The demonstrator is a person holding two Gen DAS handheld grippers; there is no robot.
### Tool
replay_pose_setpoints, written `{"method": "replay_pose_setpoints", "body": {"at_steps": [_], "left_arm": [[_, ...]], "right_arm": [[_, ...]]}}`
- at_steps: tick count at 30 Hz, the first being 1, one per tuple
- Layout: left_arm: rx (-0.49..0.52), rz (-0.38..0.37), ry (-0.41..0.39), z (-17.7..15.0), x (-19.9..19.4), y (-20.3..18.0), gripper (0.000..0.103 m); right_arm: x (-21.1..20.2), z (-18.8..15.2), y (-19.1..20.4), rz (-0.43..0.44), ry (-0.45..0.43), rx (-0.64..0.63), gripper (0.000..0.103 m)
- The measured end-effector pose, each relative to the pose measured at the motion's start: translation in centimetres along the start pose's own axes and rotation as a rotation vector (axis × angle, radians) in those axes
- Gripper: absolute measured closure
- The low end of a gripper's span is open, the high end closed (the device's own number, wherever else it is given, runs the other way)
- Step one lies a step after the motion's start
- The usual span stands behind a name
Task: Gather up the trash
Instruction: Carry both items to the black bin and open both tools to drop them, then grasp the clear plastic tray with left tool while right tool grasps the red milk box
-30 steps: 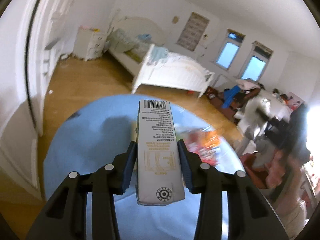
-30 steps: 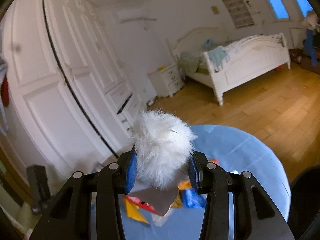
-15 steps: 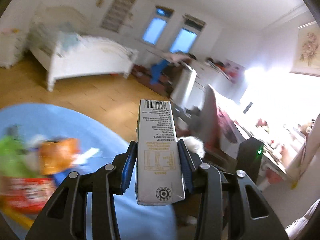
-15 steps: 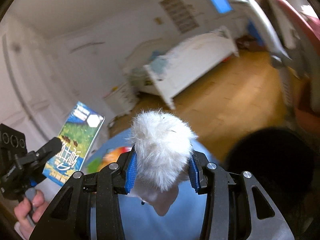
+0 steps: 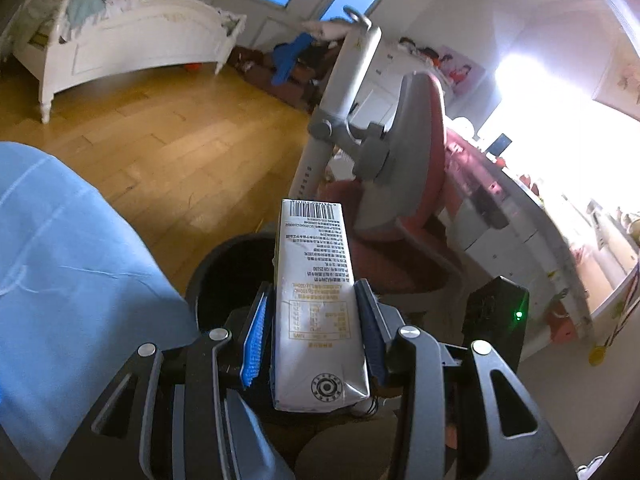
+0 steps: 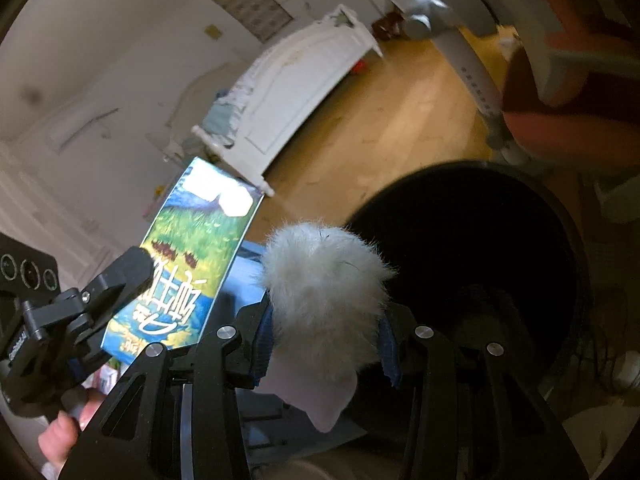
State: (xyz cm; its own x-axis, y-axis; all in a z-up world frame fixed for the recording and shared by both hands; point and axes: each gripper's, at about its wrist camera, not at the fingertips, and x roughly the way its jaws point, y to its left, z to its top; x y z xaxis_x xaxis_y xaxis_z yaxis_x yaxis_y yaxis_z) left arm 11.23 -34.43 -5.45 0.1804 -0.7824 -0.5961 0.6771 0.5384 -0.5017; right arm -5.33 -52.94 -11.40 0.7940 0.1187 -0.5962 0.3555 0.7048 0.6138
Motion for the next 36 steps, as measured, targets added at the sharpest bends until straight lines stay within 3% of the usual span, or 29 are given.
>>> {"method": "replay_pose_setpoints", "body": {"at_steps": [8,10,11,12,14,15,22,30,33,36], "left_arm": [[0.015,0.019,0.042,0.1,2.9,-0.8,0.062],[0.023,0.035,0.046,0.3,3.3,-1.0,0.060],[0.028,0.044,0.046,0.4,3.4,-1.1,0.058],[0.035,0.055,0.045,0.5,3.3,-1.2,0.054],[0.047,0.070,0.026,0.5,3.0,-1.5,0.027],[0.052,0.079,0.006,0.5,2.6,-1.6,0.024],[0.063,0.091,-0.049,0.4,-0.9,-1.6,0.021],[0.015,0.147,-0.192,-1.7,-10.7,1.0,0.012],[0.000,0.199,-0.256,-2.9,-15.5,2.7,0.011],[0.049,0.281,-0.285,-3.9,-20.4,4.5,0.010]], "right_arm": [[1.7,1.2,-1.1,-0.028,0.032,0.037,0.053],[1.7,1.5,-1.2,-0.035,0.034,0.045,0.046],[1.6,1.5,-1.3,-0.038,0.028,0.051,0.038],[1.1,1.3,-1.1,-0.040,0.018,0.057,0.030],[0.3,1.1,-0.8,-0.051,0.000,0.056,0.028],[0.2,1.0,-0.7,-0.058,-0.003,0.050,0.028],[0.0,0.7,0.7,-0.053,-0.009,0.022,0.028],[0.4,-0.4,9.4,0.093,0.032,-0.203,0.024],[0.9,-1.6,15.4,0.224,0.087,-0.380,0.020],[1.1,-3.3,21.4,0.343,0.132,-0.599,0.018]]}}
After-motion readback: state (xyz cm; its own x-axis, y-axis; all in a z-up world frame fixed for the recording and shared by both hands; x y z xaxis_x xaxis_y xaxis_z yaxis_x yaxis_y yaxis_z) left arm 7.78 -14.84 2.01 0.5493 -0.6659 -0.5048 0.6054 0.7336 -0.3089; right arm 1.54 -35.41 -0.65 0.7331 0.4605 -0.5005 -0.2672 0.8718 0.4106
